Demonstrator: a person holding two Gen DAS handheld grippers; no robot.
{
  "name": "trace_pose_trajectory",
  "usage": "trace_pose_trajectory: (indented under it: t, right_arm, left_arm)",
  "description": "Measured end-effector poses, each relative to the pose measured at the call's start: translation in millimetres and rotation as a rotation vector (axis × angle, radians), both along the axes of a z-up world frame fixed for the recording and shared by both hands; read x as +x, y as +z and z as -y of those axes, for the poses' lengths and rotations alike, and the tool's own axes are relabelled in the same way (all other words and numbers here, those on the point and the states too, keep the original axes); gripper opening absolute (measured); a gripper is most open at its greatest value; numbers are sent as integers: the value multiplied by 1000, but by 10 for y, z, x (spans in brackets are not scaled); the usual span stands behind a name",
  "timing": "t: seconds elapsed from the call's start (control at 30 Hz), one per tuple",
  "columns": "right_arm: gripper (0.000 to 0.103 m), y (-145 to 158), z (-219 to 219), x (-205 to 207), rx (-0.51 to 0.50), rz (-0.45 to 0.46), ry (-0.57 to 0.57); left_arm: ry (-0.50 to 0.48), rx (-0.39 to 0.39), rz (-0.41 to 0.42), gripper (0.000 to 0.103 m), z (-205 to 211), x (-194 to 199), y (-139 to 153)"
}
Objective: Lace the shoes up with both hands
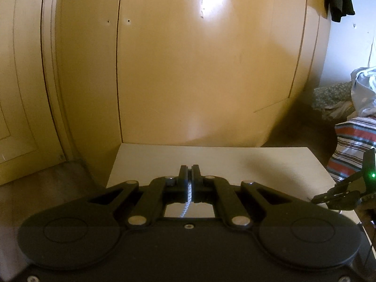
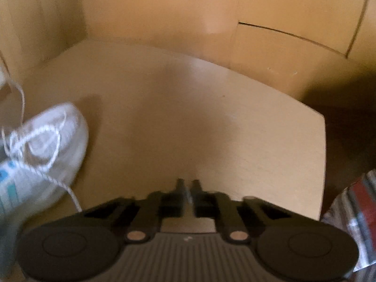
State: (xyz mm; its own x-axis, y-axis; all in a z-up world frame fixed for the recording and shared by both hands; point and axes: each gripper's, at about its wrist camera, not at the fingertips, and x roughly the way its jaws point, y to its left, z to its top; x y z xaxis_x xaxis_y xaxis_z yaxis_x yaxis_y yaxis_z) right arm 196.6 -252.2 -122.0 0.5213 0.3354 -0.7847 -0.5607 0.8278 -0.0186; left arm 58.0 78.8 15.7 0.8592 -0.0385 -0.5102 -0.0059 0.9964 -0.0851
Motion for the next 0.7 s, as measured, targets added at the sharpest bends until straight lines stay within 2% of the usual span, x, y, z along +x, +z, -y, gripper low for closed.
trace_pose_trajectory:
  t: [0.1, 0.17, 0.3, 0.43, 0.47, 0.5, 0.53, 0.7]
  right_arm:
    - [2, 20, 39, 15, 32, -22, -14]
    - [2, 136, 111, 42, 84, -9, -43]
    - [2, 1064, 418, -195, 382, 137, -120]
    - [2, 1992, 691, -622, 618, 311, -154]
    - [2, 2204, 739, -713, 657, 345, -155]
    - [2, 2287, 753, -753, 670, 359, -154]
    - [2, 2599, 795, -895, 709, 411, -146]
    - [2, 3311, 730, -1176, 745, 511, -111]
  left_arm:
    - [-11, -8, 6, 0, 22, 9, 20]
    - [-27, -23, 21, 0, 46, -8, 65]
    - [-68, -68, 136, 0, 116, -124, 430]
    - [-95, -95, 286, 0, 213, -244, 1157]
    - [-104, -92, 317, 0, 242, -269, 1338]
    - [-109, -87, 345, 0, 268, -289, 1499]
    - [-115, -82, 373, 0, 295, -309, 1661]
    - [-161, -84, 461, 0, 488, -429, 2349]
